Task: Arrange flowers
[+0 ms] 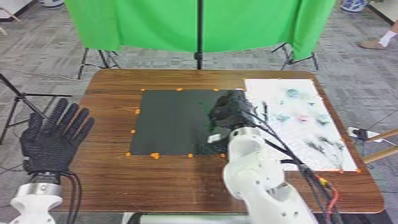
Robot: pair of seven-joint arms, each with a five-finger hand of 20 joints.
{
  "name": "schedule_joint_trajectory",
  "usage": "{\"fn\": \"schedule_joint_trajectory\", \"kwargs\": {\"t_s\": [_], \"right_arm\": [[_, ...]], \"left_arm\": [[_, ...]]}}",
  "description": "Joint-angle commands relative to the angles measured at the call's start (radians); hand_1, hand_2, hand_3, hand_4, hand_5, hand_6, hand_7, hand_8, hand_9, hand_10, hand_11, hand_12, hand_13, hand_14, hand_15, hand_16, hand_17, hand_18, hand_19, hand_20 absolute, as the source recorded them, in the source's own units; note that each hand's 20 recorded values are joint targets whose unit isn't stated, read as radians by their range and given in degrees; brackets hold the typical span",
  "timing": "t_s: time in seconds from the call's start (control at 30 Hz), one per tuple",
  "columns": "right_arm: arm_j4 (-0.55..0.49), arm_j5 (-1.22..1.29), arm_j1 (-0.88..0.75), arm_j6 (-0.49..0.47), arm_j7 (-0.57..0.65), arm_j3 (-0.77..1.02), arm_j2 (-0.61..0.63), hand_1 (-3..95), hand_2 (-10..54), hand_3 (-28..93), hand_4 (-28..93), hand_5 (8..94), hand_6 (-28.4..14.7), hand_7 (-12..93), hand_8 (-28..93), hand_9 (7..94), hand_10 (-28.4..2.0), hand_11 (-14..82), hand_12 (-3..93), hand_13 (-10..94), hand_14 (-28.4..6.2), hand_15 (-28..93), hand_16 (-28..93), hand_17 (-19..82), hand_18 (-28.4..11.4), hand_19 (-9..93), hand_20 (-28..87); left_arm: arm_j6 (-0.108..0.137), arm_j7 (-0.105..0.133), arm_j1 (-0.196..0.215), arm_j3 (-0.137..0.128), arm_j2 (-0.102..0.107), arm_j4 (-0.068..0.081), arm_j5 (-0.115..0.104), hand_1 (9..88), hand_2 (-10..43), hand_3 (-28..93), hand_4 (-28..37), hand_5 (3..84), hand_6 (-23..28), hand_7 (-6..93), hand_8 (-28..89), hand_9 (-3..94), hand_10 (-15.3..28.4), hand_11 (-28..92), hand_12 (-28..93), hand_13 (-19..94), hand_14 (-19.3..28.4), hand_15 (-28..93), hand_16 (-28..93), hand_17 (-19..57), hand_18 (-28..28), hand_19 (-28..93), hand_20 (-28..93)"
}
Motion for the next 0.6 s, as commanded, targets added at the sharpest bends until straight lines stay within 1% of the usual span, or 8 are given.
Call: {"fn": "schedule_joint_trajectory", "kwargs": {"t_s": [0.03, 0.13, 0.17, 0.27, 0.37, 0.4, 0.53, 0.6], "right_arm": [[0.150, -0.013, 0.077, -0.028, 0.004, -0.060, -0.158, 59.3, -9.5, 78, -16, 79.1, -0.7, 40, 22, 86.8, -10.1, 18.7, 53.6, 77, -6.7, 49, 51, 43, -25.6, 93, 35], [0.188, -0.034, 0.085, -0.035, 0.013, -0.090, -0.194, 59.3, -9.5, 79, -16, 78.9, -0.6, 41, 22, 86.6, -10.2, 19.2, 53.4, 77, -7.0, 50, 51, 43, -25.7, 93, 35], [0.202, -0.044, 0.086, -0.029, 0.018, -0.101, -0.205, 59.3, -9.5, 79, -16, 78.9, -0.6, 41, 22, 86.5, -10.2, 19.3, 53.4, 77, -7.1, 50, 51, 43, -25.8, 93, 35], [0.239, -0.080, 0.065, -0.026, 0.033, -0.119, -0.253, 59.3, -9.5, 79, -16, 78.7, -0.8, 41, 22, 86.2, -10.4, 19.7, 53.6, 77, -7.3, 51, 51, 43, -26.2, 93, 35], [0.280, -0.130, 0.053, -0.012, 0.021, -0.145, -0.287, 59.6, -9.5, 78, -17, 78.4, -0.9, 41, 22, 86.0, -10.7, 20.2, 53.3, 76, -7.6, 51, 50, 43, -26.3, 93, 35], [0.298, -0.146, 0.051, -0.015, 0.012, -0.149, -0.300, 59.8, -9.5, 78, -17, 78.1, -0.9, 42, 22, 85.8, -10.8, 20.5, 53.3, 76, -7.8, 52, 51, 43, -26.3, 93, 35], [0.333, -0.189, 0.025, -0.062, 0.002, -0.136, -0.351, 59.9, -9.5, 79, -18, 77.6, -1.1, 43, 21, 85.3, -11.1, 21.0, 53.3, 76, -8.3, 53, 50, 43, -26.5, 93, 36], [0.347, -0.222, 0.022, -0.047, -0.010, -0.135, -0.358, 59.9, -9.5, 79, -18, 77.4, -1.2, 43, 21, 85.2, -11.3, 21.3, 53.1, 75, -8.7, 53, 50, 43, -26.7, 93, 36]], "left_arm": [[0.051, 0.016, -0.021, 0.035, 0.027, 0.006, -0.014, 25.7, 13.4, 69, -28.3, 41.7, 6.8, 6.7, -8, 35.7, 12.7, 10, 12, 27, 13.3, 21, -1, -2.2, 12.6, 20, 13], [0.065, 0.023, -0.025, 0.041, 0.038, 0.005, -0.018, 25.8, 13.5, 69, -28.3, 41.8, 6.8, 7.0, -8, 35.7, 12.7, 11, 11, 27, 13.3, 21, -2, -2.2, 12.5, 20, 13], [0.064, 0.021, -0.026, 0.043, 0.043, 0.007, -0.018, 25.8, 13.6, 69, -28.3, 41.8, 6.8, 7.1, -8, 35.6, 12.7, 11, 11, 27, 13.3, 22, -2, -2.2, 12.5, 20, 13], [0.087, 0.004, -0.028, 0.053, 0.057, 0.006, -0.023, 25.8, 13.7, 69, -28.3, 41.8, 6.9, 7.3, -8, 36.0, 12.8, 11, 11, 27, 13.3, 22, -2, -2.2, 12.5, 20, 13], [0.093, -0.006, -0.039, 0.067, 0.076, 0.010, -0.025, 25.8, 13.7, 69, -28.3, 41.9, 6.9, 7.4, -8, 36.1, 12.9, 11, 11, 28, 13.2, 22, -2, -2.2, 12.5, 21, 13], [0.092, -0.006, -0.046, 0.072, 0.080, 0.015, -0.024, 25.8, 13.8, 69, -28.3, 41.9, 6.9, 7.5, -8, 36.2, 12.9, 11, 11, 28, 13.2, 22, -2, -2.2, 12.5, 21, 13], [0.098, -0.018, -0.056, 0.086, 0.086, 0.018, -0.021, 25.8, 13.8, 70, -28.3, 42.0, 7.0, 7.6, -8, 36.2, 12.9, 12, 11, 28, 13.2, 23, -2, -2.2, 12.4, 21, 13], [0.091, -0.019, -0.062, 0.095, 0.087, 0.023, -0.023, 26.0, 14.2, 70, -28.3, 42.0, 7.0, 7.7, -8, 36.2, 12.9, 12, 11, 28, 13.2, 23, -2, -2.2, 12.4, 21, 13]]}}
